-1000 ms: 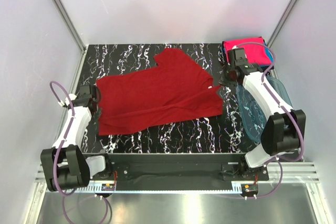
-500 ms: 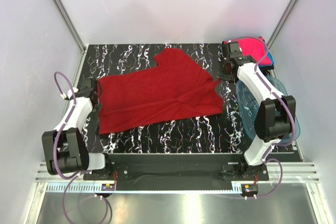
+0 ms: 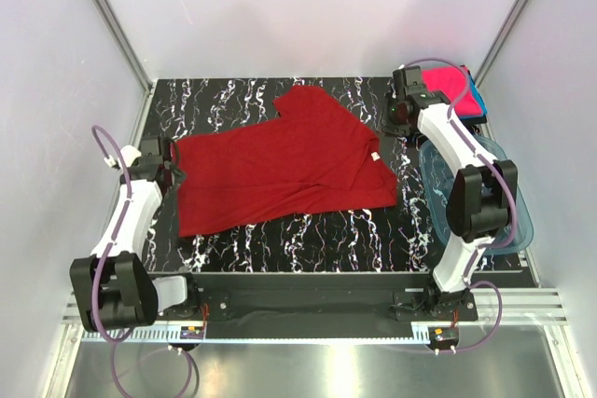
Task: Fold and stack the t-shirts
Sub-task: Fold the tshirt
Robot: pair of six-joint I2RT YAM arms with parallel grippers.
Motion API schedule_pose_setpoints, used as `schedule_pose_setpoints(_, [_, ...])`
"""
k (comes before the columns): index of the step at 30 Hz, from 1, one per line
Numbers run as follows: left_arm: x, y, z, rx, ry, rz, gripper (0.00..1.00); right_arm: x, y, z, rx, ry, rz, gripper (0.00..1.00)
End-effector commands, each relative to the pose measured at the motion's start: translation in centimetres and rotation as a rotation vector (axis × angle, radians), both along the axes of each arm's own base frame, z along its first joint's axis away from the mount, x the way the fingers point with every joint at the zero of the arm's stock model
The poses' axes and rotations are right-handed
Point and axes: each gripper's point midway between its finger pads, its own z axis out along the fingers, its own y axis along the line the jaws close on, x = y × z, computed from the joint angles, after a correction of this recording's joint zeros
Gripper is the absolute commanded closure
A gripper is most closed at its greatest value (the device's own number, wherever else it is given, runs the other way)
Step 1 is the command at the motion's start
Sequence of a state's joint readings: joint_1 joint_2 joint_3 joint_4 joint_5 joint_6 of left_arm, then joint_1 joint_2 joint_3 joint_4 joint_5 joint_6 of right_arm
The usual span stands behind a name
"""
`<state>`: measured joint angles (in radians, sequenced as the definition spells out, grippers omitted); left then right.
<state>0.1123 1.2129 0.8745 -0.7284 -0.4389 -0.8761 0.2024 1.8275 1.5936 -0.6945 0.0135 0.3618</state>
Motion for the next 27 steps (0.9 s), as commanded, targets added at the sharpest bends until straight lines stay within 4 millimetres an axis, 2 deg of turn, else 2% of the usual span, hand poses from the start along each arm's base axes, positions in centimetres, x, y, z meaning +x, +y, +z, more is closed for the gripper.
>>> schedule_pose_setpoints(1, [1.8,-2.8,-0.6,-0.083,-0.032,-0.212,0.25,-1.3,0.7,3.3,0.049,-0.065,0.037,0.63])
schedule_pose_setpoints(3, [2.2,-2.9,-1.0,-0.069,-0.028,-0.271,0.27,-2.1,1.3,3.8,0.091,-0.066,0.059,0.63])
schedule_pose_setpoints(4, [2.3,-2.8,-1.1,-0.086,-0.028,-0.276,0.27,-2.8,1.5,3.1,0.102,-0.040,0.061,0.64])
schedule_pose_setpoints(6, [2.5,-2.5,-1.2,-0.100,-0.024,-0.275,0.29,-3.7,2.2,2.9,0.145,-0.023,0.053,0.66])
schedule_pose_setpoints(7, [2.7,-2.5,-1.5,-0.114,-0.014,-0.275,0.29,-4.3,2.4,1.8,0.155,0.003,0.048,0.66])
schedule_pose_setpoints(9, [3.3,-2.5,-1.4,-0.117,-0.008,-0.284,0.30,-4.8,3.5,1.3,0.200,0.017,0.033,0.67])
schedule_pose_setpoints(10, [3.4,-2.5,-2.0,-0.126,0.012,-0.281,0.30,-5.5,3.6,0.0,0.210,0.050,0.019,0.67])
schedule_pose_setpoints(12, [3.9,-2.7,-2.5,-0.148,0.022,-0.277,0.30,-5.7,4.5,-0.8,0.249,0.061,-0.015,0.66])
schedule_pose_setpoints(13, [4.0,-3.1,-3.3,-0.174,0.042,-0.283,0.30,-6.3,4.6,-2.0,0.253,0.087,-0.027,0.66])
schedule_pose_setpoints(15, [4.4,-3.2,-4.0,-0.188,0.059,-0.283,0.31,-6.6,5.2,-2.5,0.271,0.083,-0.047,0.65])
schedule_pose_setpoints(18, [4.3,-2.8,-5.1,-0.181,0.110,-0.282,0.31,-8.2,4.2,-4.2,0.220,0.103,-0.088,0.65])
schedule_pose_setpoints(21, [4.2,-1.9,-5.6,-0.130,0.145,-0.271,0.31,-8.6,2.8,-4.2,0.173,0.070,-0.125,0.65])
schedule_pose_setpoints(22, [4.0,-1.7,-5.8,-0.127,0.156,-0.266,0.34,-9.2,2.5,-4.9,0.159,0.083,-0.131,0.65])
schedule_pose_setpoints(24, [4.2,-1.7,-5.6,-0.126,0.150,-0.263,0.38,-9.9,2.3,-5.5,0.158,0.092,-0.135,0.65])
schedule_pose_setpoints(27, [4.6,-1.5,-5.2,-0.119,0.145,-0.269,0.38,-10.2,1.9,-6.6,0.143,0.092,-0.150,0.65])
